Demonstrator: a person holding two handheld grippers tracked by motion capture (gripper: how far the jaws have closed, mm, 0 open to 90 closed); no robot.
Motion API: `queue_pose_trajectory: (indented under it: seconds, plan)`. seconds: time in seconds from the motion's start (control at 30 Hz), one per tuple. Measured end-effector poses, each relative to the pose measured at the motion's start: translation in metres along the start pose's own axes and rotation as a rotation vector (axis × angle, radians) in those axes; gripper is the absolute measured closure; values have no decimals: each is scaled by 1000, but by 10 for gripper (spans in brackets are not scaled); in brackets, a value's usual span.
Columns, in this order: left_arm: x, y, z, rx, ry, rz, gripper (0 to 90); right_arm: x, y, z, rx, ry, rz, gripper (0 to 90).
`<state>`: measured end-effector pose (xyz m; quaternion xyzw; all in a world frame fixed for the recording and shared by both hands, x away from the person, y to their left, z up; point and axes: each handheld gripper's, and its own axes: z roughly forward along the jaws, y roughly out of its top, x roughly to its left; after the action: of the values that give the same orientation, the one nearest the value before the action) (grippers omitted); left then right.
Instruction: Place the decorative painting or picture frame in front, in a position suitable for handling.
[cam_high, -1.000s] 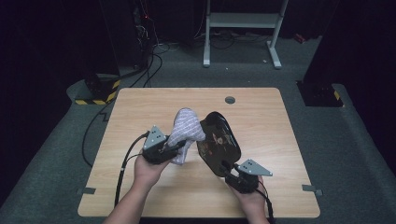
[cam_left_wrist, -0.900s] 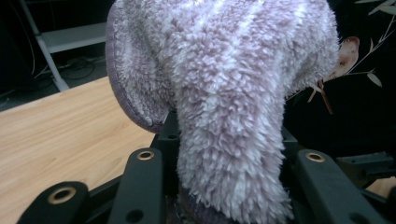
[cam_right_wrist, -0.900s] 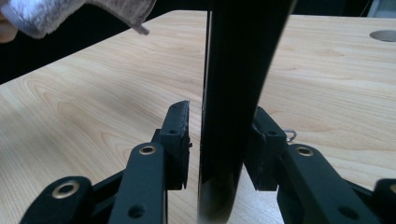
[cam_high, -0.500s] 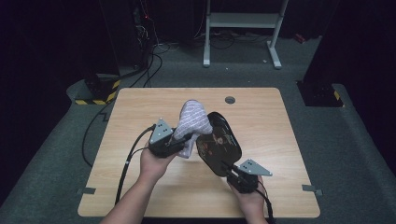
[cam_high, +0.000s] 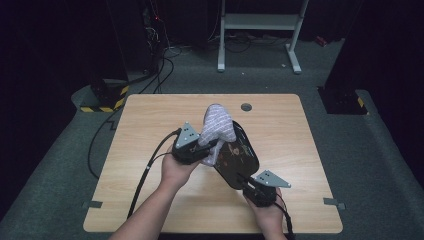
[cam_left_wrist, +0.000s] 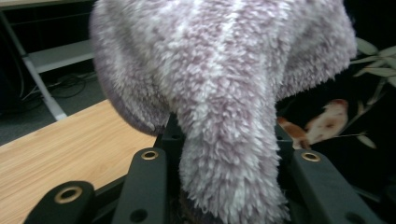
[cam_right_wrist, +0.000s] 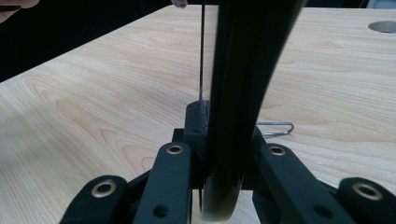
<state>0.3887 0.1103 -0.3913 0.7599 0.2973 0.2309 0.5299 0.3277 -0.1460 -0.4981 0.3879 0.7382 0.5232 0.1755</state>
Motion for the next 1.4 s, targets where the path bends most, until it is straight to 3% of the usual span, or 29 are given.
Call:
queue_pose_trajectory:
  seconds: [0.3,0.43,0.57,0.8,0.97,1.07,1.23,1.4]
  plan:
    - [-43,9,-6,-33,-105,69,641,1,1,2,7,11,-14,802]
    - [-53,15,-7,-36,-107,107,641,0,2,3,12,16,-18,802]
    - [-38,16,-1,-18,-90,87,643,0,2,3,12,21,-16,800]
    - [7,9,7,25,0,21,649,1,4,4,13,19,-28,797]
    - [25,9,8,46,80,15,649,0,3,4,13,21,-31,799]
    - [30,6,10,67,85,4,649,0,3,4,13,23,-31,798]
    - [9,5,5,40,25,17,652,1,3,4,16,20,-36,799]
    - [-31,10,-4,-18,-48,92,652,2,3,5,19,18,-40,799]
